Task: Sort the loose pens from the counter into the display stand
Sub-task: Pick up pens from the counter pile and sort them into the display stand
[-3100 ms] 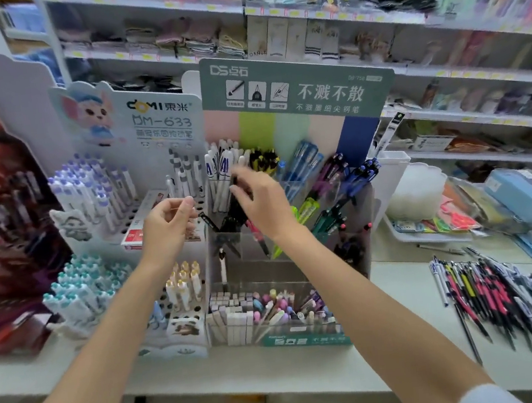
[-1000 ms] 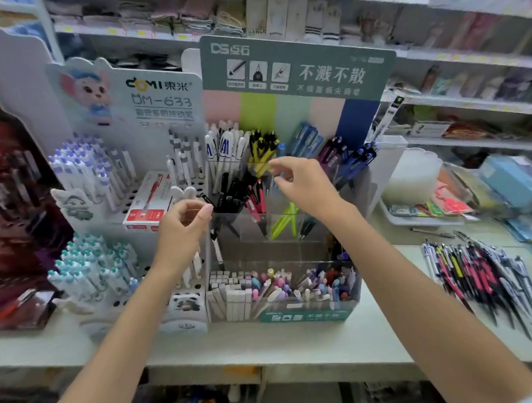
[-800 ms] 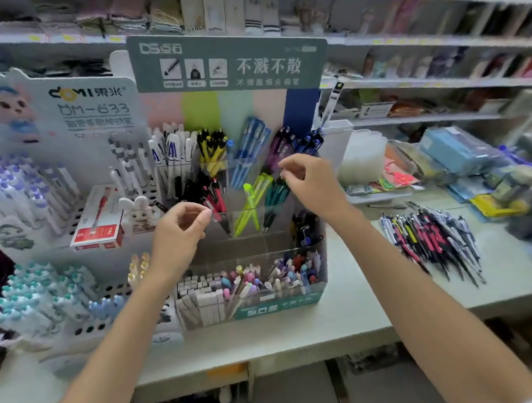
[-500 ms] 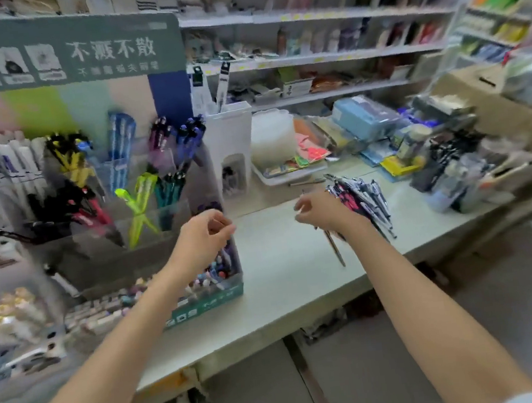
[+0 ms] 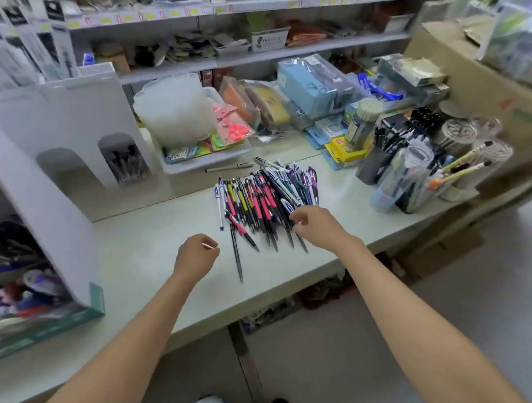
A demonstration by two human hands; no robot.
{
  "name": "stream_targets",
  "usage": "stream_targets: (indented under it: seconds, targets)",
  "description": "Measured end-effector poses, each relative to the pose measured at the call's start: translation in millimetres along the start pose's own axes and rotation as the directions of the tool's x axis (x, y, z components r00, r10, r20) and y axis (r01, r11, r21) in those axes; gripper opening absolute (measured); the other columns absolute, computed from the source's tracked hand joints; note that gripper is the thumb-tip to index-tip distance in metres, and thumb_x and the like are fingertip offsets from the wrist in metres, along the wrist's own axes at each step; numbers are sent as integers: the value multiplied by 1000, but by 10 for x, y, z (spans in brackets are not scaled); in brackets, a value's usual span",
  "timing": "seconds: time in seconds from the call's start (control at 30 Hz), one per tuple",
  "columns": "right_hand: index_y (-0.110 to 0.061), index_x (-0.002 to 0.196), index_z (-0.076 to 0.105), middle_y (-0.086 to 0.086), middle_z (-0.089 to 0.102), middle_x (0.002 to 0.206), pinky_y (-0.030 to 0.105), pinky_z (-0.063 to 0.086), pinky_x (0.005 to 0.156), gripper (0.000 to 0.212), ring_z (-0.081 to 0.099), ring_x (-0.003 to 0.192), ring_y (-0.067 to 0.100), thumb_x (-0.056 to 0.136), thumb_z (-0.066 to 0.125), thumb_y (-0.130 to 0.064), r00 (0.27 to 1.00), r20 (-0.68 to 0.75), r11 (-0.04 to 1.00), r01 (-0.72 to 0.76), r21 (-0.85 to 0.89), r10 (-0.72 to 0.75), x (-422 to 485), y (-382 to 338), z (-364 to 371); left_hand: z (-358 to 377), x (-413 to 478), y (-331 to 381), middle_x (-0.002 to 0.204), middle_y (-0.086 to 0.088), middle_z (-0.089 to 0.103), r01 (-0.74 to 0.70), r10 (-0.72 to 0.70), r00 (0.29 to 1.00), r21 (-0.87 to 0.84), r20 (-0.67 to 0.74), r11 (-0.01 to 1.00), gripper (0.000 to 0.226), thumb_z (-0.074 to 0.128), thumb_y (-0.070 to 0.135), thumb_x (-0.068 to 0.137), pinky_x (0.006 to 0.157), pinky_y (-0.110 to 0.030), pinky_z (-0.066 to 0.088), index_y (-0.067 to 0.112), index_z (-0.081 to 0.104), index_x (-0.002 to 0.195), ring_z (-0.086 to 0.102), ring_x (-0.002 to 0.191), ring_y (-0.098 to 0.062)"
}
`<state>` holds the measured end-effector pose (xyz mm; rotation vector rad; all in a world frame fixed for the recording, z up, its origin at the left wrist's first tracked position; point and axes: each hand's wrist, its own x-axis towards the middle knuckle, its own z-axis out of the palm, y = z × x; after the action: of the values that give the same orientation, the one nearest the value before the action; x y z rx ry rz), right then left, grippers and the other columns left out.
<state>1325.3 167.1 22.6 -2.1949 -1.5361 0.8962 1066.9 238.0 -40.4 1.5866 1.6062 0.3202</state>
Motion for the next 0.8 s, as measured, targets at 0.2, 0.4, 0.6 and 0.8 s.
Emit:
stream_targets:
  seconds: [0.2,0.4,0.6,0.8]
  targets:
    - [-17,122,64,2,64,118,27,47,88,28,59,107,17,95,57,-13,999,51,1000,5,-12,-4,510,226,-102,430,315,178,108,-1,61,109,-108,994,35,-25,993,35,71,33,85,78,-32,48,15,56,112,62,99,-24]
    - [-16,121,65,-2,65,110,23,44,87,27,58,101,12,96,55,-11,996,73,998,58,-27,-56,882,246,-230,656,462,192,104,-7,60,253,-253,966,-2,-63,967,34,68,16,82,71,-31,42,8,54,112,54,86,-24]
    - [-17,119,67,-5,68,111,22,45,91,27,59,100,9,97,53,-12,992,32,993,118,23,-118,1314,238,-238,807,507,306,91,4,60,242,-280,945,-219,-167,945,37,70,28,87,74,-29,44,13,53,116,60,87,-18]
    - [-18,114,70,-7,68,105,23,48,92,25,61,97,8,97,54,-10,976,92,980,192,53,-196,1667,195,-184,929,561,556,77,-2,59,304,-308,924,-56,-225,951,19,67,18,85,53,-31,38,14,48,88,54,66,-20]
